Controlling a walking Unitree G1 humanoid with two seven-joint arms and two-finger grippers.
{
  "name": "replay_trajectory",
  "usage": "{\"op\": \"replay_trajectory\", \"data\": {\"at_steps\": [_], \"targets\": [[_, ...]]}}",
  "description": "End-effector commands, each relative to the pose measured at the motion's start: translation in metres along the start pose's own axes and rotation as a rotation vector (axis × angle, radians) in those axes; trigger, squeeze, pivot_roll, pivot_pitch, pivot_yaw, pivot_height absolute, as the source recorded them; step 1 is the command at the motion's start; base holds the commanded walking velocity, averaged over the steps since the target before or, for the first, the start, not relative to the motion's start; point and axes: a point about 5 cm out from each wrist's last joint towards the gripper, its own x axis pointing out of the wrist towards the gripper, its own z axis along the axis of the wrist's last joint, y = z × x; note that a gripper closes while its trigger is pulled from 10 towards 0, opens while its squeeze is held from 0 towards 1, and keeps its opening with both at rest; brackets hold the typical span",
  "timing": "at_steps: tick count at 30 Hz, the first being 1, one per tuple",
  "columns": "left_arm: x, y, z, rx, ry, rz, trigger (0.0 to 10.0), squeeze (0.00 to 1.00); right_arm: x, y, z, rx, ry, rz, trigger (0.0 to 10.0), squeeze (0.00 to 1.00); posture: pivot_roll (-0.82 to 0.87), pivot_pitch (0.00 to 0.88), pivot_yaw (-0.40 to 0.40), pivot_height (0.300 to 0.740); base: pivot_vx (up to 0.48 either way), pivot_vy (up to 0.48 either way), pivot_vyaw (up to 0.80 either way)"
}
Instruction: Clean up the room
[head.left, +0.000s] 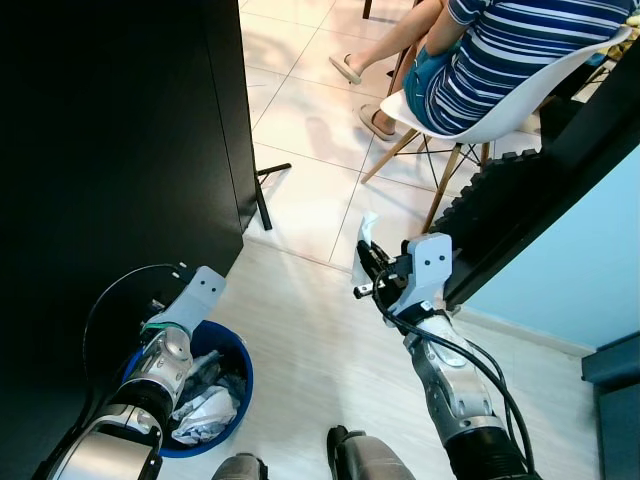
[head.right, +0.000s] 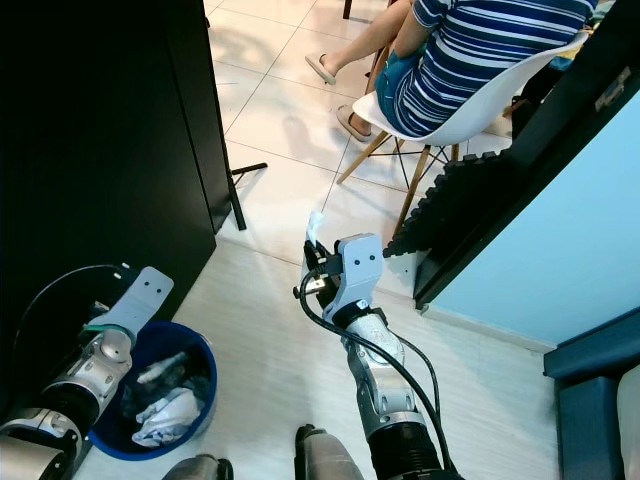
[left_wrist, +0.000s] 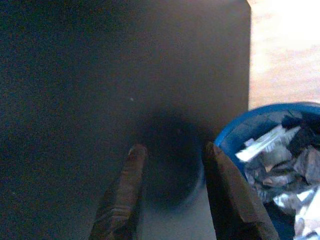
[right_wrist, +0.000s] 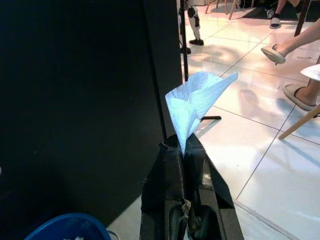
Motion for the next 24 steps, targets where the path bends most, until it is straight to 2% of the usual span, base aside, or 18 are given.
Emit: {"op": "replay_trajectory", "data": {"at_steps": [1,3,4,7,8,10,11,13,14,18,20,24], "targets": [[-0.002,-0.005,-0.002,-0.003,0.000,-0.003,10.0,0.00,-0.002,-0.001,-0.002,0.014,0.013,-0.005,10.0,0.00,-0.03,0.109,-0.001,0.740,0.000,0.000,0.00],[-0.003,-0.007,0.002,-0.036,-0.019,-0.010,10.0,0.00,-0.002,-0.001,-0.002,0.014,0.014,-0.006,10.0,0.00,-0.03,0.108,0.000,0.740,0.000,0.000,0.00],[-0.005,-0.011,0.010,-0.088,-0.057,-0.033,10.0,0.00,-0.002,-0.001,-0.002,0.015,0.013,-0.006,10.0,0.00,-0.03,0.104,0.002,0.740,0.000,0.000,0.00],[-0.018,-0.025,0.043,-0.337,-0.205,-0.158,10.0,0.00,-0.001,0.001,-0.001,0.016,0.007,-0.004,10.0,0.00,-0.03,0.097,0.005,0.740,0.000,0.000,0.00],[-0.018,-0.025,0.043,-0.337,-0.205,-0.158,10.0,0.00,-0.001,0.001,-0.001,0.016,0.007,-0.004,10.0,0.00,-0.03,0.097,0.005,0.740,0.000,0.000,0.00],[-0.030,-0.030,0.063,-0.484,-0.291,-0.244,10.0,0.00,-0.001,0.003,-0.002,0.026,0.008,-0.005,10.0,0.00,-0.02,0.090,0.008,0.740,0.000,0.000,0.00],[-0.034,-0.031,0.069,-0.529,-0.317,-0.270,10.0,0.00,-0.001,0.004,-0.002,0.032,0.008,-0.006,10.0,0.00,-0.02,0.089,0.009,0.740,0.000,0.000,0.00],[-0.034,-0.031,0.069,-0.529,-0.317,-0.270,10.0,0.00,-0.001,0.004,-0.002,0.032,0.008,-0.006,10.0,0.00,-0.02,0.089,0.009,0.740,0.000,0.000,0.00],[-0.044,-0.032,0.080,-0.597,-0.361,-0.323,10.0,0.00,-0.001,0.004,-0.004,0.047,0.010,-0.012,10.0,0.00,-0.02,0.084,0.010,0.740,0.000,0.000,0.00],[-0.047,-0.031,0.085,-0.603,-0.386,-0.334,10.0,0.00,-0.001,0.004,-0.004,0.057,0.011,-0.017,10.0,0.00,-0.02,0.080,0.011,0.740,0.000,0.000,0.00],[-0.049,-0.028,0.091,-0.636,-0.413,-0.346,10.0,0.00,0.000,0.004,-0.005,0.062,0.014,-0.020,10.0,0.00,-0.02,0.073,0.010,0.740,0.000,0.000,0.00],[-0.046,-0.024,0.092,-0.636,-0.412,-0.333,10.0,0.00,0.001,0.004,-0.005,0.058,0.016,-0.016,10.0,0.00,-0.02,0.069,0.012,0.740,0.000,0.000,0.00]]}}
